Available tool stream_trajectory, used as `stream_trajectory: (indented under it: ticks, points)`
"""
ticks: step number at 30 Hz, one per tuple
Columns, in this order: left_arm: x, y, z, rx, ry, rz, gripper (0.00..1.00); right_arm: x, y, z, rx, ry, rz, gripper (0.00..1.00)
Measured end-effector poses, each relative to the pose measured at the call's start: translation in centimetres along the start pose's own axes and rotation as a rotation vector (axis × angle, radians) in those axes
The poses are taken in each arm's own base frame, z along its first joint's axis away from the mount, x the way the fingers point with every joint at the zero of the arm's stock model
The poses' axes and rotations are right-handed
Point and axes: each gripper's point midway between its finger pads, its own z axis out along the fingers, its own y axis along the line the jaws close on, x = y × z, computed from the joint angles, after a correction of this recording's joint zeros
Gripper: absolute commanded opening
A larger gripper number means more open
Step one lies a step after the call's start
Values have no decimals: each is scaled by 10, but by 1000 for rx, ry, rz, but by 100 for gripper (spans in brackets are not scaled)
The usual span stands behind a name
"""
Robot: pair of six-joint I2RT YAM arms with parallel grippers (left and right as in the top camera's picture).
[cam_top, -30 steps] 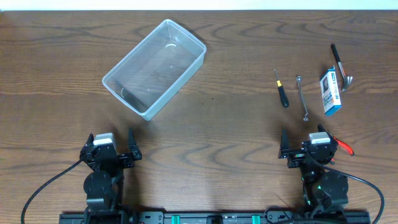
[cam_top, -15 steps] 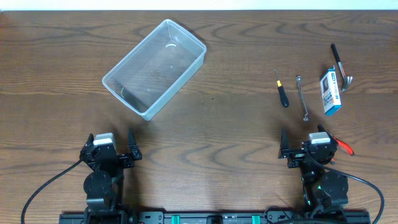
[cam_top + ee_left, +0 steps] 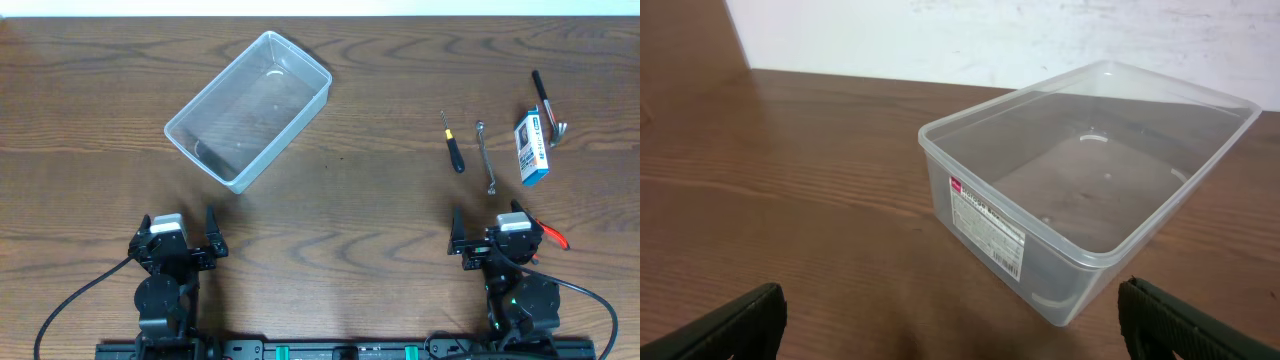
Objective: Pack container
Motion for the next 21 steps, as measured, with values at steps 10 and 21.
stream_trajectory:
  ticks: [10,21]
  points:
    - [-10,-8,0,45,-30,-13,98,0,0,0,0,0,0,99]
    - [-152,-17,5,45,-13,-13,98,0,0,0,0,-1,0,99]
